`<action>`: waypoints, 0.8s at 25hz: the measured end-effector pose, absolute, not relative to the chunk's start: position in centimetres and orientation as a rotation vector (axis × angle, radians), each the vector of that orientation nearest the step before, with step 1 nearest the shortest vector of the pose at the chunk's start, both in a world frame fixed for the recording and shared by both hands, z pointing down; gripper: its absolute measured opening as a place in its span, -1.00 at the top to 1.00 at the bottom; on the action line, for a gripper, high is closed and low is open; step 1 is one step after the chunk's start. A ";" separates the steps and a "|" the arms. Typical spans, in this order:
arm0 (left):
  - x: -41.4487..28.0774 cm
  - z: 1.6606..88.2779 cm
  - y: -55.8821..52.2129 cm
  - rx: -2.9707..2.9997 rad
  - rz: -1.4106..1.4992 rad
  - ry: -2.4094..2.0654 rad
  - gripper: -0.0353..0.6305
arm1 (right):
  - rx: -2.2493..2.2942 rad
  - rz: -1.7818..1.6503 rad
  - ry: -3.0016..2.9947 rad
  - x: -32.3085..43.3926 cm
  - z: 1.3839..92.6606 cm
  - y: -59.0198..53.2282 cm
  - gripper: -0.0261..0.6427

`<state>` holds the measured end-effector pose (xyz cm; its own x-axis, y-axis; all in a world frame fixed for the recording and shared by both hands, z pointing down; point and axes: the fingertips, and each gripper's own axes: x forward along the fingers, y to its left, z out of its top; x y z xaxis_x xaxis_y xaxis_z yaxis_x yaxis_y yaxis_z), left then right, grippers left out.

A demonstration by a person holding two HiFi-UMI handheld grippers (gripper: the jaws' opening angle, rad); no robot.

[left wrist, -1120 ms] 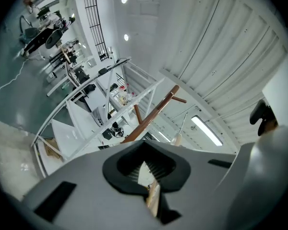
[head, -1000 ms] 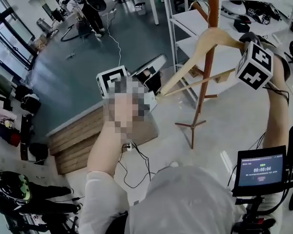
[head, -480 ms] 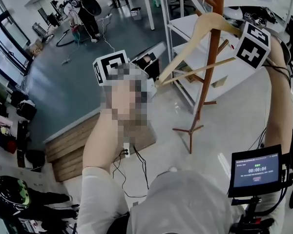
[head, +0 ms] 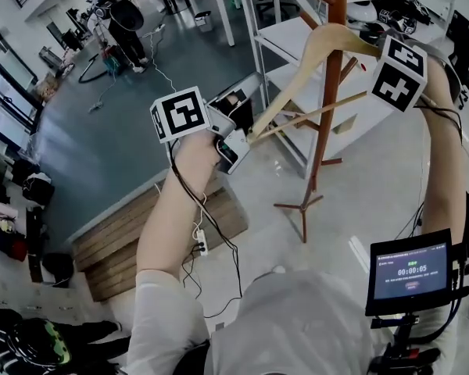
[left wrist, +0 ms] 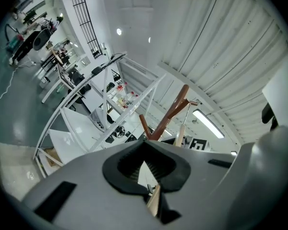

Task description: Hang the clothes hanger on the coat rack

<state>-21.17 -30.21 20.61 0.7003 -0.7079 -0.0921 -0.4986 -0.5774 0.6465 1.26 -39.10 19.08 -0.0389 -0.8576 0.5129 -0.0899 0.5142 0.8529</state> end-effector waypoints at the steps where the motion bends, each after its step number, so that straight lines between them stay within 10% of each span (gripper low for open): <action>1: -21.1 20.4 -30.2 2.308 -0.467 -0.909 0.88 | 0.865 -0.765 -1.494 1.4 18.7 -39.0 0.86; 20: -20.4 20.7 -32.2 2.332 -0.437 -0.905 0.88 | 0.905 -0.702 -1.478 3.1 19.9 -39.9 0.86</action>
